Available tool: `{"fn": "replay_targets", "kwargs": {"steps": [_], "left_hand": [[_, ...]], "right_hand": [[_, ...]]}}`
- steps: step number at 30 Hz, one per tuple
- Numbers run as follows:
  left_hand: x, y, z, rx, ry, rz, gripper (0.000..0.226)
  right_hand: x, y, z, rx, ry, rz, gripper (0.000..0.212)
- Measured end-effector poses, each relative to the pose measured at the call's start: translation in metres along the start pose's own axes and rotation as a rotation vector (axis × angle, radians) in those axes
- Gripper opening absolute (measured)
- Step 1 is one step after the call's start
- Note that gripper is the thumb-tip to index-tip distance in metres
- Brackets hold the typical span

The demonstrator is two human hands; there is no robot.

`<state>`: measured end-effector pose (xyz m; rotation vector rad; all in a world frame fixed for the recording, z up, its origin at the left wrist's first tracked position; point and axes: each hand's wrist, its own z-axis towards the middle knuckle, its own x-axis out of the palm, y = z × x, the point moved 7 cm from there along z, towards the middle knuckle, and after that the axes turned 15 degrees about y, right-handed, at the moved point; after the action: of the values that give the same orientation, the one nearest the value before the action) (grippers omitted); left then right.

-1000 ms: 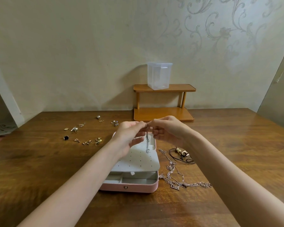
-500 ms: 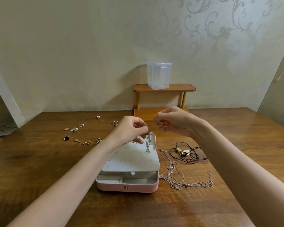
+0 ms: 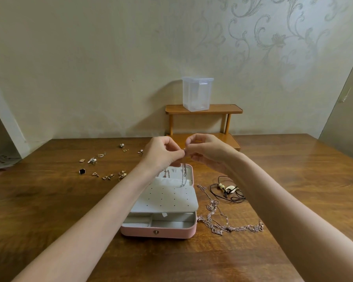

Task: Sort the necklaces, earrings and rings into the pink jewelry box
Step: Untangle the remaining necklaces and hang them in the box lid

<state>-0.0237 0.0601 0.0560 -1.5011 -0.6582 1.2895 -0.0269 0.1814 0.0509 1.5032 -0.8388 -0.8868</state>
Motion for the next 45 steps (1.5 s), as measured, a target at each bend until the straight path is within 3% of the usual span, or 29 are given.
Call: {"fn": "replay_targets", "kwargs": {"steps": [7, 13, 20, 23, 26, 29, 32, 37, 39, 42, 45], "left_hand": [[0.013, 0.029, 0.006, -0.121, -0.028, -0.335, 0.009], [0.015, 0.023, 0.010, -0.112, 0.030, -0.385, 0.016], [0.019, 0.038, 0.011, -0.231, -0.102, -0.794, 0.009], [0.018, 0.036, 0.013, -0.182, -0.162, -0.556, 0.016], [0.021, 0.026, 0.014, -0.090, -0.108, -0.275, 0.020], [0.022, 0.023, 0.017, -0.061, -0.045, -0.198, 0.020], [0.016, 0.029, 0.020, -0.124, -0.031, -0.275, 0.017], [0.018, 0.040, 0.016, -0.280, -0.056, -0.735, 0.008], [0.020, 0.041, 0.015, -0.276, -0.081, -0.790, 0.008], [0.016, 0.037, 0.014, -0.163, -0.126, -0.526, 0.013], [0.020, 0.024, 0.014, -0.057, -0.070, -0.234, 0.018]], "right_hand": [[0.003, -0.025, 0.005, -0.074, -0.224, 0.204, 0.015], [0.000, -0.030, 0.007, -0.102, -0.228, 0.231, 0.018], [0.002, -0.025, 0.008, -0.062, -0.207, 0.215, 0.025], [-0.002, -0.022, 0.009, -0.026, -0.233, 0.232, 0.027], [-0.007, -0.027, 0.010, -0.026, -0.305, 0.258, 0.025], [-0.005, -0.034, 0.011, -0.057, -0.330, 0.257, 0.022], [-0.005, -0.034, 0.011, -0.097, -0.290, 0.282, 0.023], [0.000, -0.027, 0.013, -0.063, -0.217, 0.204, 0.018], [0.002, -0.027, 0.013, -0.042, -0.186, 0.245, 0.021], [-0.003, -0.031, 0.012, -0.038, -0.223, 0.291, 0.026], [-0.006, -0.034, 0.009, -0.102, -0.345, 0.312, 0.021]]}}
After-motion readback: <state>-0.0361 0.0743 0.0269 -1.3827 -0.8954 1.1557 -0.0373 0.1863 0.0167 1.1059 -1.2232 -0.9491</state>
